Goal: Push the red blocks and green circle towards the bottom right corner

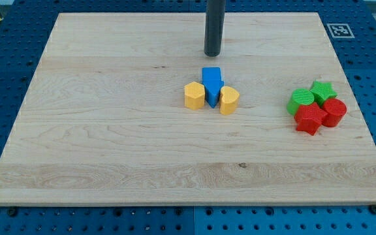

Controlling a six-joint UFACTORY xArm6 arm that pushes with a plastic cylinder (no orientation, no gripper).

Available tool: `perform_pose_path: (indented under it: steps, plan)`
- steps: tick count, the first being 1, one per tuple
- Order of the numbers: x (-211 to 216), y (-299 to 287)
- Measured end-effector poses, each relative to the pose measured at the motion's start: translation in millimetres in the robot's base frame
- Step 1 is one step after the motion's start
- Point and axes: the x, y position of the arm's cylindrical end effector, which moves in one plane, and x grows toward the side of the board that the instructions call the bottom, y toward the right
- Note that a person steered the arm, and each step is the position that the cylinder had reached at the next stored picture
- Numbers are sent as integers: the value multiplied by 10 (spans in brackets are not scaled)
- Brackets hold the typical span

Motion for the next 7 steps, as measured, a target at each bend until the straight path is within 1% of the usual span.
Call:
perform_pose_path:
  steps: [1,2,3,4,7]
  plan:
    - [0,0]
    - [93,332]
    - [426,772]
    - [751,1062]
    - [1491,1587]
